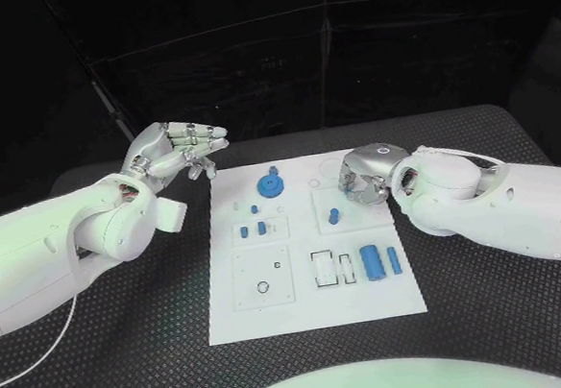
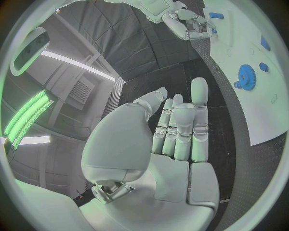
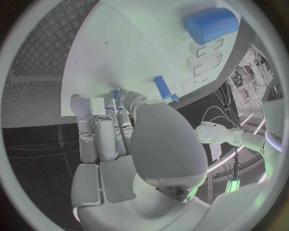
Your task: Assemble the parts on the task board
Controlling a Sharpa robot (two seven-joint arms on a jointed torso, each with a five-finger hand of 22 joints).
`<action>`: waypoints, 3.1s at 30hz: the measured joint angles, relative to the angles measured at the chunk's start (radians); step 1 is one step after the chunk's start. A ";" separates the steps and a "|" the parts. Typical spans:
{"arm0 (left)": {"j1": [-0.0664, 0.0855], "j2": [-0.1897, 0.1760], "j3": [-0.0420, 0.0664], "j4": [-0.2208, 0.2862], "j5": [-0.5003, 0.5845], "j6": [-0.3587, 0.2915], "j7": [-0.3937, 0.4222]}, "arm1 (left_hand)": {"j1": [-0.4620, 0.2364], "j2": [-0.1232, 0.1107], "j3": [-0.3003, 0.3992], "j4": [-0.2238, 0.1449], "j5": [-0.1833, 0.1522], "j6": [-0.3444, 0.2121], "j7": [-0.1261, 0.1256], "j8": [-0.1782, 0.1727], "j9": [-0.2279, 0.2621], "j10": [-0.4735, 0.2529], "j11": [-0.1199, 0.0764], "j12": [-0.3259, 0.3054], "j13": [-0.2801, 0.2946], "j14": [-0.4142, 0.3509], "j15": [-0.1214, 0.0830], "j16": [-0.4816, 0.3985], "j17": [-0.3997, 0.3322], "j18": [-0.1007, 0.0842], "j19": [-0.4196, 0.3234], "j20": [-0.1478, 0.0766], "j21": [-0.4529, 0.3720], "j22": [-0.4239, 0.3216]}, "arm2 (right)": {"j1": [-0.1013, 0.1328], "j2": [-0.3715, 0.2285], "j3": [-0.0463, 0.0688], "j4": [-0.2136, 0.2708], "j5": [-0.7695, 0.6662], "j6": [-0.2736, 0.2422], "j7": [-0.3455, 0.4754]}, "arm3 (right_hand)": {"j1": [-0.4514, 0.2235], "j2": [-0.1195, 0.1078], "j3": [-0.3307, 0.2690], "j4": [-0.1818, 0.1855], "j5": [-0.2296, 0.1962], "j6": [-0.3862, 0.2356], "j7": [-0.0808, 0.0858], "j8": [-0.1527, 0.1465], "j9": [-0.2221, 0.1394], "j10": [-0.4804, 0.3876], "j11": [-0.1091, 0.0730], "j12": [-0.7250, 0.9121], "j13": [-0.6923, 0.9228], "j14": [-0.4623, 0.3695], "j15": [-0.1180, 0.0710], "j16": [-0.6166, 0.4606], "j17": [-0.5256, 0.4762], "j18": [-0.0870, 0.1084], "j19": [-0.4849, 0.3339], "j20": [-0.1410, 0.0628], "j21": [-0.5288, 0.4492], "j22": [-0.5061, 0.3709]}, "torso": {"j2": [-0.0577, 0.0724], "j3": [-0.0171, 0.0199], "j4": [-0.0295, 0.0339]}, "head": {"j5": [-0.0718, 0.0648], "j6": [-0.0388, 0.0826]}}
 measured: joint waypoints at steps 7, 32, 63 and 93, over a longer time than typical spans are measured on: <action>0.000 0.000 0.000 0.001 0.000 0.000 -0.001 | 0.000 0.000 0.000 0.000 0.000 0.000 0.000 0.000 0.000 0.000 0.000 0.000 0.000 0.000 0.000 0.000 0.000 0.000 0.000 0.000 0.000 0.000 | 0.000 0.013 0.000 -0.005 -0.026 0.003 -0.010 | 0.004 0.004 0.021 -0.021 -0.010 0.028 -0.008 0.007 0.004 0.034 -0.009 0.010 0.001 0.003 -0.011 0.006 0.007 0.000 0.007 -0.007 0.011 0.015 | 0.000 -0.0003 0.0000 | -0.002 -0.004; 0.000 -0.003 -0.001 0.005 0.001 0.001 -0.003 | 0.004 0.004 0.000 0.000 0.000 -0.004 -0.004 0.000 0.000 0.000 0.000 0.005 0.001 -0.004 0.003 0.000 0.000 0.000 0.000 0.000 0.000 -0.002 | -0.004 0.009 -0.003 0.030 -0.123 -0.009 -0.048 | 0.004 0.020 0.038 -0.083 -0.013 0.058 -0.016 0.012 0.005 0.074 -0.018 0.011 0.003 -0.001 -0.021 0.015 0.019 0.000 0.029 -0.021 0.044 0.061 | -0.001 0.0006 0.0011 | -0.006 -0.005; 0.000 -0.010 -0.001 0.005 0.001 0.011 -0.008 | 0.004 0.004 -0.005 0.000 0.000 -0.004 -0.004 0.000 0.000 -0.004 0.004 0.009 0.002 -0.007 0.000 0.000 -0.001 0.000 0.000 0.000 -0.004 -0.003 | -0.004 -0.052 0.000 0.262 -0.073 -0.175 -0.032 | 0.010 0.025 0.070 -0.126 0.005 0.068 -0.013 0.008 0.003 0.081 -0.011 0.009 0.003 -0.001 -0.021 0.026 0.028 0.000 0.032 -0.024 0.064 0.084 | -0.002 -0.0012 0.0014 | 0.013 0.016; 0.000 0.013 -0.001 -0.013 0.001 0.014 -0.006 | 0.004 0.004 -0.005 0.000 0.000 -0.004 -0.004 0.000 0.000 -0.007 0.000 0.009 0.002 -0.007 0.000 0.000 -0.001 0.000 0.000 0.000 -0.004 -0.004 | -0.121 0.099 0.000 0.194 0.081 -0.266 0.114 | 0.008 0.023 0.073 -0.129 0.011 0.068 -0.013 0.003 0.001 0.081 -0.011 0.003 0.002 -0.001 -0.021 0.026 0.032 0.000 0.032 -0.024 0.064 0.080 | 0.000 -0.0024 0.0026 | 0.166 -0.018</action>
